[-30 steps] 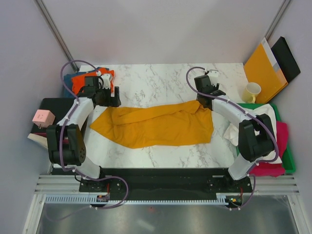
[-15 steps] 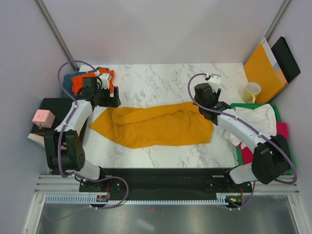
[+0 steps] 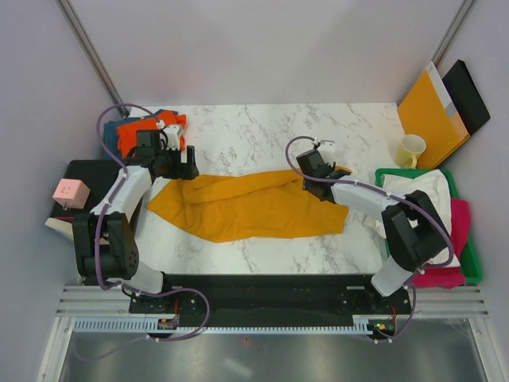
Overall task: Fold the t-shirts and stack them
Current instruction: Flatten out the tshirt
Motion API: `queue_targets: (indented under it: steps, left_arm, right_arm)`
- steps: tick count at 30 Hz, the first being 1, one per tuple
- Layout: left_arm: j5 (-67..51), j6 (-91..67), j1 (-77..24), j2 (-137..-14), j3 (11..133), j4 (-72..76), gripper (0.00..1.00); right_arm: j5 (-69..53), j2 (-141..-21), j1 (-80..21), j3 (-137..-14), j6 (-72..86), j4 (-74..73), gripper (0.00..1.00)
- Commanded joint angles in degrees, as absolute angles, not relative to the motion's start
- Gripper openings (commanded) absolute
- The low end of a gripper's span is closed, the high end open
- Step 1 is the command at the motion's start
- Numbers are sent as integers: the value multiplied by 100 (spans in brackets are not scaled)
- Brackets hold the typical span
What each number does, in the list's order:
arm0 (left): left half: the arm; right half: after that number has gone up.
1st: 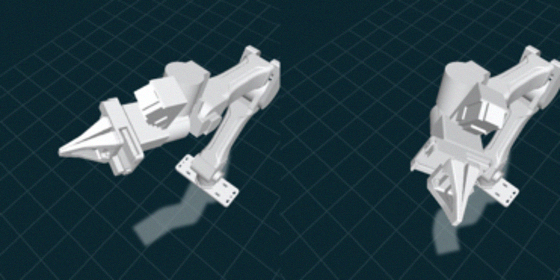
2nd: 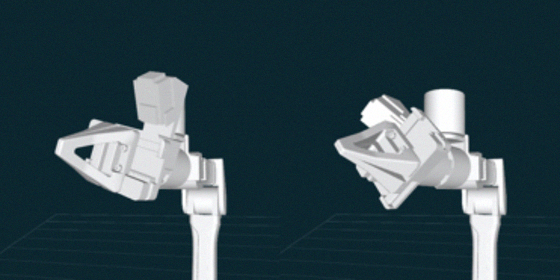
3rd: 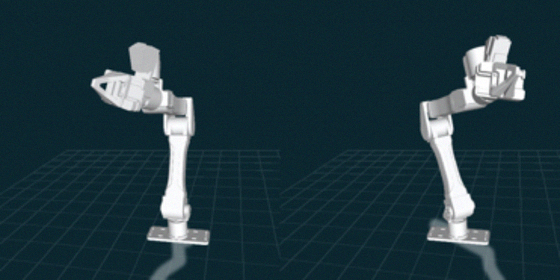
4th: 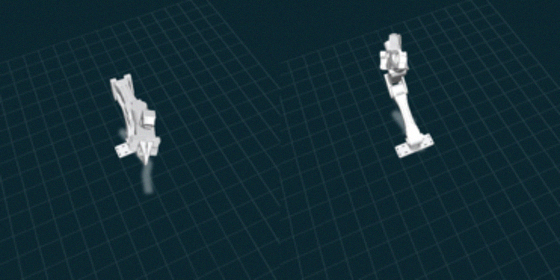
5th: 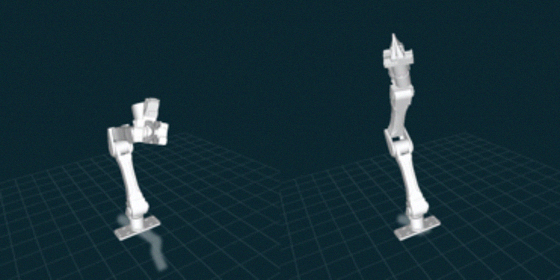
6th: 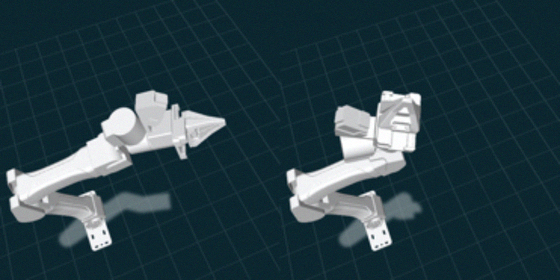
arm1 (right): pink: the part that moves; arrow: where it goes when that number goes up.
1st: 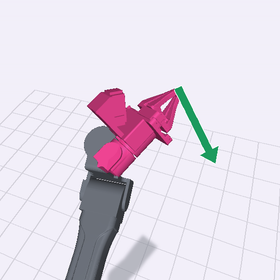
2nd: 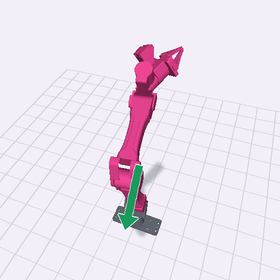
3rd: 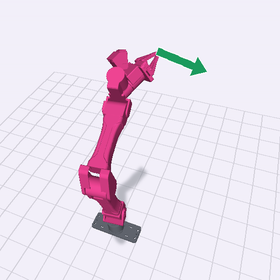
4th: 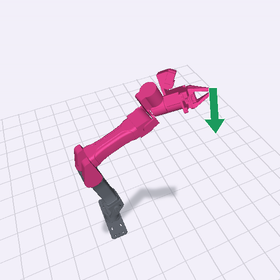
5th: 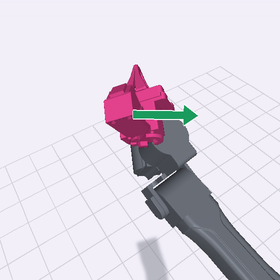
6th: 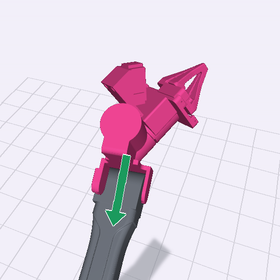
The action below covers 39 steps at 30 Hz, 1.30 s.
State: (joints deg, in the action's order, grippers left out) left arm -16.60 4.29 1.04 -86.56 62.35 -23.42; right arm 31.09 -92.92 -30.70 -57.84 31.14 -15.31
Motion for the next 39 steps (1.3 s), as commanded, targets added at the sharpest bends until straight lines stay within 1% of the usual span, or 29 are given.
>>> queue_targets:
  steps: [1, 6, 13, 17, 25, 34, 37, 39]
  left_arm:
    - [-1696, 413, 123, -8358, 6144, -2206, 98]
    - [-1644, 413, 123, -8341, 6135, -2224, 97]
    - [-1617, 396, 123, -8385, 6144, -2232, 97]
    - [-1626, 360, 123, -8472, 6196, -2232, 97]
    - [-1609, 351, 114, -8534, 6223, -2232, 97]
    - [-1512, 395, 123, -8525, 6214, -2285, 97]
    - [-1468, 387, 123, -8534, 6223, -2294, 97]
    - [-1459, 387, 123, -8560, 6231, -2285, 97]
  right_arm:
    - [3058, -9807, -3067, -6125, 3252, -1459, 50]
    - [3313, -9993, -2831, -6337, 3261, -1459, 51]
    - [3384, -9572, -2146, -6460, 3173, -1433, 54]
    - [3226, -9545, -1741, -6381, 3225, -1485, 54]
    - [2945, -9905, -1345, -6512, 3296, -1371, 55]
    - [2681, -10538, -1178, -6882, 3410, -1301, 57]
    - [2619, -10617, -1134, -6891, 3445, -1248, 56]
    - [2637, -10635, -1116, -6856, 3437, -1187, 50]
